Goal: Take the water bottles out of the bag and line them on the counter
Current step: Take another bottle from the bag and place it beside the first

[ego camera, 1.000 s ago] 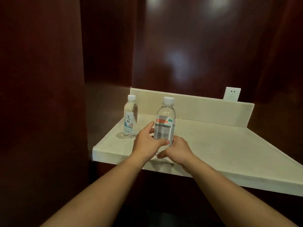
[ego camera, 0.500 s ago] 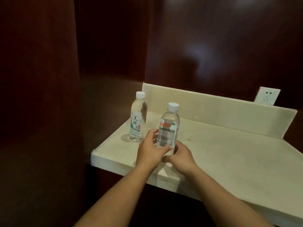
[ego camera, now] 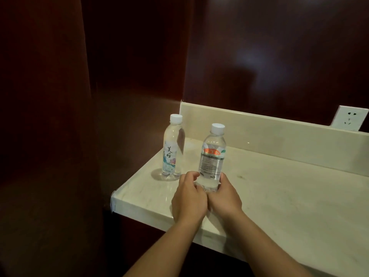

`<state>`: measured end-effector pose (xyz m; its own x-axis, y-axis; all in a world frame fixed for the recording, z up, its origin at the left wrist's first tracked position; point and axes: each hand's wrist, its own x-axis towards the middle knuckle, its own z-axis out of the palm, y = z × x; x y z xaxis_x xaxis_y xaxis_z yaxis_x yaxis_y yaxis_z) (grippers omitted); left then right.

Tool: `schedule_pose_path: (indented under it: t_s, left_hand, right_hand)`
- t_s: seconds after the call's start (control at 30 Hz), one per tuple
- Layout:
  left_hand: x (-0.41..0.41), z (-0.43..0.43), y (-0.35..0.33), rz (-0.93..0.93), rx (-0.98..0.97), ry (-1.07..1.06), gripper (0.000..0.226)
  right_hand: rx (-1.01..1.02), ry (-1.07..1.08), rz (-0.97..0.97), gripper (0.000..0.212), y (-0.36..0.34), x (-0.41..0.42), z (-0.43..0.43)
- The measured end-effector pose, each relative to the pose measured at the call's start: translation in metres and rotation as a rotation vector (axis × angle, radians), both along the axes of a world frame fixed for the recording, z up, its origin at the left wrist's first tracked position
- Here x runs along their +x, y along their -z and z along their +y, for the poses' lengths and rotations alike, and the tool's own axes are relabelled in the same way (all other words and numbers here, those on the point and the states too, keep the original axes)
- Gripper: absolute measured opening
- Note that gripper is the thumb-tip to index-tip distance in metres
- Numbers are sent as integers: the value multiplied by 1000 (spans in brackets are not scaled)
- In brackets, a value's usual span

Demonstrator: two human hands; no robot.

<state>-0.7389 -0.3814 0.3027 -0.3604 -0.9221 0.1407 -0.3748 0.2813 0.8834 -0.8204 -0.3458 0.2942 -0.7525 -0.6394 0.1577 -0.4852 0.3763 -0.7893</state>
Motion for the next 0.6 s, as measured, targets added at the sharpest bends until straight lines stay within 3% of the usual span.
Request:
schedule_pose_path:
  t_s: [0.33, 0.47, 0.6]
  left_hand:
    - [1, 12, -8, -69, -8, -57, 50]
    - [4, 14, -9, -77, -10, -7, 57]
    - [7, 15, -10, -104, -46, 27, 64]
  right_hand:
    - [60, 29, 80, 45, -1, -11, -11]
    - [39, 25, 37, 34, 0, -13, -9]
    - [-9, 35, -35, 38, -2, -15, -8]
